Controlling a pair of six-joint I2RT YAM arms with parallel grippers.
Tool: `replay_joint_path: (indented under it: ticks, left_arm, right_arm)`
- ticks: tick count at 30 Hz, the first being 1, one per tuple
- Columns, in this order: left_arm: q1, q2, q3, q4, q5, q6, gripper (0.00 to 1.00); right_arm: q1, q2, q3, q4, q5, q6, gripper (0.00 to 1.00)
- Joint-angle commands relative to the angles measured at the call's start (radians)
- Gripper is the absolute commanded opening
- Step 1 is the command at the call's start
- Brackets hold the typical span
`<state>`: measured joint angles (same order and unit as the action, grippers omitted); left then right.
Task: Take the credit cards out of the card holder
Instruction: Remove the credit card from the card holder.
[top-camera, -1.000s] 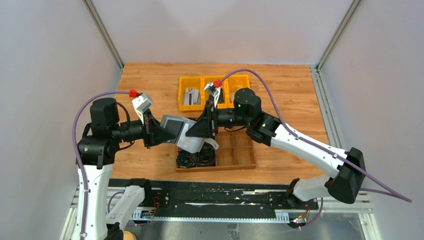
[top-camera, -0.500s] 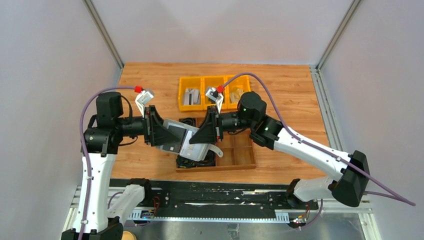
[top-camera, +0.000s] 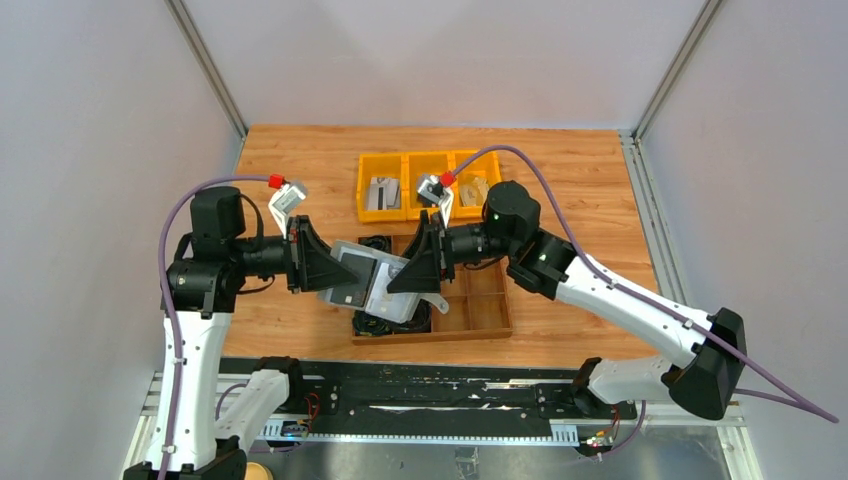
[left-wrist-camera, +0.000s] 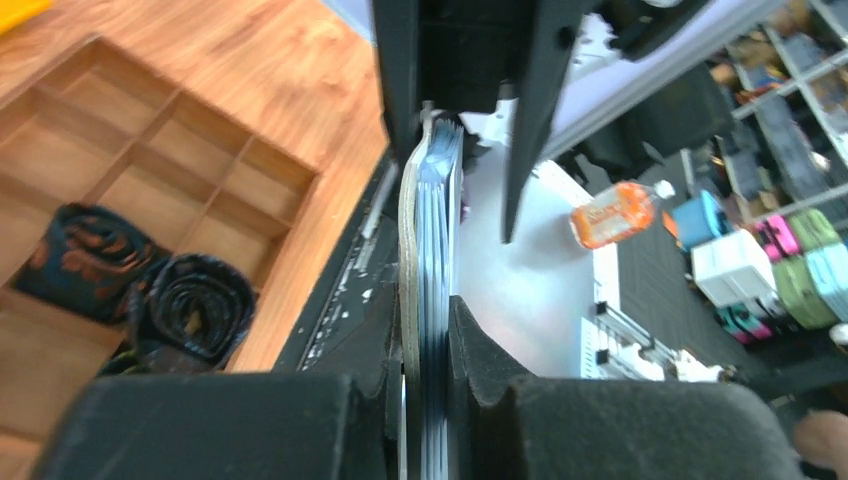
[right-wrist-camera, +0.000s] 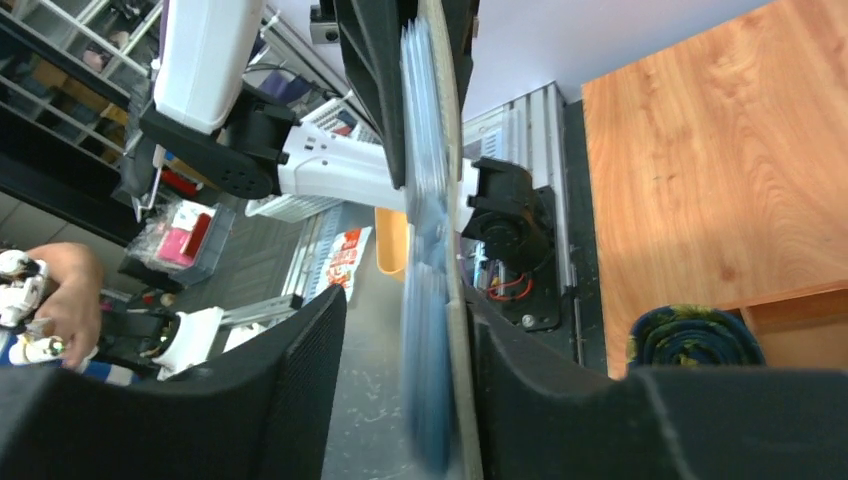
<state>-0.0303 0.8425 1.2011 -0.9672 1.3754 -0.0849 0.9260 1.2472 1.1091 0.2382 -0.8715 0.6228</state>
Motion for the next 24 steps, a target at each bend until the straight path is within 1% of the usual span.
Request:
replay_joint_path:
  ticks: [1,3,4,6,7,9,12,15,18,20,24]
  left_arm:
    - [0.001,-0.008,0.007,0.005,-0.195,0.003,0.05]
    - [0.001,-0.012,0.007,0.022,-0.330,0.003,0.03]
    - [0.001,-0.020,-0.005,0.047,-0.395,-0.015,0.01]
    - [0.000,-0.040,-0.034,0.114,-0.489,-0.061,0.00]
    - [0.000,-0.054,-0.053,0.165,-0.535,-0.099,0.00]
    - [0.001,-0.075,-0.083,0.226,-0.568,-0.140,0.00]
    - [0.000,-0.090,-0.110,0.279,-0.563,-0.181,0.00]
    - [0.001,-0.087,-0.116,0.309,-0.496,-0.221,0.00]
    - [0.000,-0.094,-0.125,0.366,-0.428,-0.283,0.00]
    - [0.001,-0.100,-0.128,0.394,-0.377,-0.308,0.00]
    - [0.001,-0.107,-0.133,0.432,-0.294,-0.353,0.01]
  right_arm:
    - [-0.053,-0.036,0.104,-0.146,0.119,-0.043,0.55]
    - [-0.070,-0.069,0.133,-0.224,0.307,-0.055,0.64]
    - [-0.070,-0.084,0.146,-0.283,0.416,-0.053,0.66]
    - [-0.068,-0.115,0.144,-0.301,0.546,-0.017,0.65]
    - [-0.066,-0.125,0.119,-0.256,0.552,0.012,0.65]
    - [-0.050,-0.125,0.086,-0.155,0.511,0.081,0.63]
    - [-0.011,-0.077,0.074,-0.061,0.417,0.158,0.60]
    - [0.020,-0.018,0.071,0.006,0.359,0.209,0.57]
    - [0.028,0.042,0.053,0.105,0.302,0.281,0.51]
    - [0.028,0.074,0.050,0.121,0.283,0.297,0.49]
    - [0.028,0.094,0.043,0.119,0.288,0.291,0.49]
